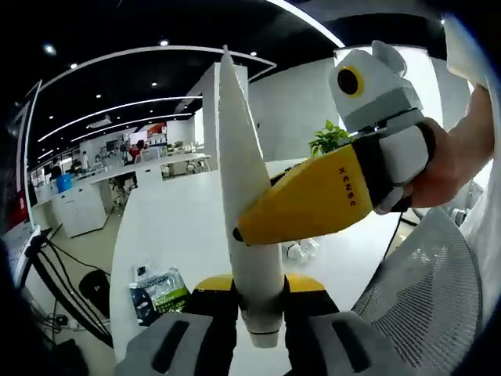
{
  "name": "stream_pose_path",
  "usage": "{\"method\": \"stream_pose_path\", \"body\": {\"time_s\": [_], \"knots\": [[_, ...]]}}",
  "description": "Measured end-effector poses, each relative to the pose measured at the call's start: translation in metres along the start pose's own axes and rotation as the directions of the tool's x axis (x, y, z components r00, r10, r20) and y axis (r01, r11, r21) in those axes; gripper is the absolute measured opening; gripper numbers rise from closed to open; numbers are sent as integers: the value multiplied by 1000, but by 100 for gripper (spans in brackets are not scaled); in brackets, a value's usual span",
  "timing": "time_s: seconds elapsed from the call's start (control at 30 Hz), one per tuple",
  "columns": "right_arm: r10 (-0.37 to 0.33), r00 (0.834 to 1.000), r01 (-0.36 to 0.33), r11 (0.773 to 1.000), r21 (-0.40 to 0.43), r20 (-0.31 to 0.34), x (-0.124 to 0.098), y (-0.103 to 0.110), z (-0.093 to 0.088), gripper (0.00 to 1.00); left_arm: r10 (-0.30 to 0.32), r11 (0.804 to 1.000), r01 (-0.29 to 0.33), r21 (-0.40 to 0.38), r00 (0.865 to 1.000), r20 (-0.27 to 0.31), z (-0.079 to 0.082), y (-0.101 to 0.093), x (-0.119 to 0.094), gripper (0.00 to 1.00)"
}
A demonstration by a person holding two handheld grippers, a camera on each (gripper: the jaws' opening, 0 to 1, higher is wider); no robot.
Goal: Arrange the skincare products in the storage area until every visible bottle or jar stands upright without overlapping.
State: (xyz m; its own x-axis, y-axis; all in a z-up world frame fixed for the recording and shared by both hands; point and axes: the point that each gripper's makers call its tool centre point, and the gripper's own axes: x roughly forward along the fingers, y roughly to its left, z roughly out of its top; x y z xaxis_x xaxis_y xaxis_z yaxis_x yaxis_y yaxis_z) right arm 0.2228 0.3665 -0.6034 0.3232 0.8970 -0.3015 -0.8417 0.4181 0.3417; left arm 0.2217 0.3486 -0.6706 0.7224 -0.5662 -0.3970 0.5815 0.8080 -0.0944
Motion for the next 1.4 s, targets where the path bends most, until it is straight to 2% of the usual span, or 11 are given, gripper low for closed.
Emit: {"method": "stream_pose_path", "body": {"time_s": [0.23, 0.4, 0.6, 0.67, 0.77, 0.83, 0.93, 1.07, 1.13, 1.23, 1.4], "knots": [[119, 993, -120, 991, -51, -20, -9, 6, 5, 30, -60, 998, 60, -36, 998, 16, 5, -8, -2, 19], [213, 977, -212, 976, -58, 4, -18, 13, 18, 30, -163, 985, 163, -53, 987, 1, 1, -25, -3, 19], [321, 940, -338, 923, -186, -115, -29, 22, 20, 28, -229, 972, 232, 37, 971, -74, -14, -41, -3, 18], [344, 920, -384, 888, -252, -188, -35, 24, 19, 28, -243, 966, 250, 64, 965, -99, -19, -47, -3, 18], [370, 861, -477, 825, -303, -348, -47, 30, 11, 27, -251, 961, 263, 91, 960, -119, -23, -51, -2, 18], [329, 839, -496, 790, -360, -433, -49, 25, 4, 27, -253, 959, 267, 97, 959, -129, -25, -51, -3, 18], [267, 770, -557, 726, -405, -580, -55, 18, -15, 27, -258, 957, 272, 101, 957, -135, -26, -51, -3, 18], [252, 727, -602, 683, -415, -639, -56, 20, -21, 21, -248, 952, 272, 136, 953, -175, -34, -53, -1, 18], [259, 691, -645, 643, -413, -675, -57, 26, -27, 19, -257, 947, 286, 146, 948, -186, -36, -55, -1, 18], [235, 636, -685, 610, -398, -735, -60, 26, -41, 18, -271, 938, 306, 162, 940, -208, -41, -59, -3, 18], [207, 626, -685, 607, -403, -752, -55, 26, -50, 11, -270, 931, 318, 182, 932, -243, -49, -60, -3, 18]]}}
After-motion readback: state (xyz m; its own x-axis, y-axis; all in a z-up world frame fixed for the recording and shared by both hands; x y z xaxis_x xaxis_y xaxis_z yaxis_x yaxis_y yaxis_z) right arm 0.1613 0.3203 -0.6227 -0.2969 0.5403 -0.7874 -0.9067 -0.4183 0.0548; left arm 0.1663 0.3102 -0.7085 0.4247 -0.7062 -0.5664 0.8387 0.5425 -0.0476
